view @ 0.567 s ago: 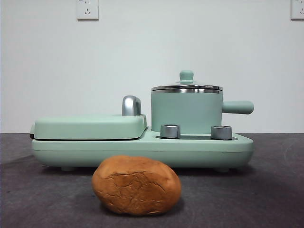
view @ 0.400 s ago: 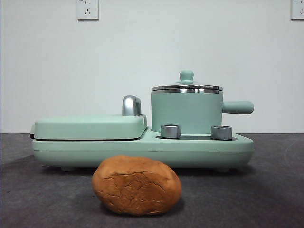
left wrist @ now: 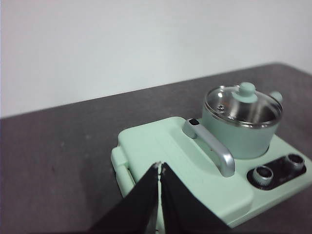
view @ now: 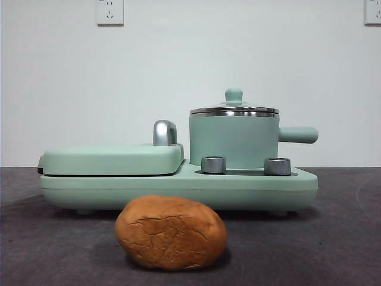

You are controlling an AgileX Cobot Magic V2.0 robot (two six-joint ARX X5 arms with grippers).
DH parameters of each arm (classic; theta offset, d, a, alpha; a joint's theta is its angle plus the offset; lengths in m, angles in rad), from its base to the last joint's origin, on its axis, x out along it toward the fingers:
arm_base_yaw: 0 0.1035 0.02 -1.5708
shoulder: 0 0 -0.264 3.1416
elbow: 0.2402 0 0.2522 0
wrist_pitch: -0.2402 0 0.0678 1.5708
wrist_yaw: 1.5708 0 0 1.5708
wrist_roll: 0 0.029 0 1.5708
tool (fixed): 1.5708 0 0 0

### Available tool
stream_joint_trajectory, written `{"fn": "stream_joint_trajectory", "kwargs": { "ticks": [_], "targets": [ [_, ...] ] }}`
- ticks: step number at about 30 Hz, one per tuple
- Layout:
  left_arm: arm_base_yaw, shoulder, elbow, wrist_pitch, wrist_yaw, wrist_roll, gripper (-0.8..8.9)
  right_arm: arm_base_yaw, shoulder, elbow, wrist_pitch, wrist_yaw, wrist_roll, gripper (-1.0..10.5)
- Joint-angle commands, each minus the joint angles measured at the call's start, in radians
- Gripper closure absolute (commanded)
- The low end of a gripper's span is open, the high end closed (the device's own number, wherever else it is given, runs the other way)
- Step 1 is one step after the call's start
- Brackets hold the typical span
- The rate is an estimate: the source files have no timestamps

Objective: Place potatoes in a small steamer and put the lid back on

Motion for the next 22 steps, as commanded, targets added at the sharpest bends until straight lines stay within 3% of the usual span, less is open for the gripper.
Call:
{"fn": "stream_joint_trajectory", "kwargs": {
  "ticks": [1,5,8,10,14,18,22],
  "targets": [
    [-0.018,0.061,0.061,-0.021,0.006,0.167,8.08,0.0,0.072,0.072,-0.047,-0.016,-0.221,9.3],
    [-0.072,0.134,0.121,-0.071,-0.007,0.347,8.08,0.014,0.154,0.151,-0.121,0.035,-0.369,9.3],
    [-0.112,0.167,0.143,-0.068,-0.014,0.411,8.08,0.044,0.192,0.18,-0.134,0.096,-0.426,9.3],
    [-0.128,0.174,0.144,-0.044,-0.014,0.407,8.07,0.059,0.207,0.188,-0.137,0.108,-0.447,8.6],
    [-0.145,0.176,0.144,-0.013,-0.014,0.367,7.66,0.075,0.216,0.189,-0.137,0.119,-0.448,6.2],
    [-0.151,0.178,0.144,-0.008,-0.014,0.331,5.82,0.079,0.216,0.189,-0.136,0.119,-0.447,6.1],
    [-0.166,0.19,0.144,0.018,-0.014,0.289,5.6,0.079,0.216,0.189,-0.136,0.119,-0.445,6.1]
  ]
}}
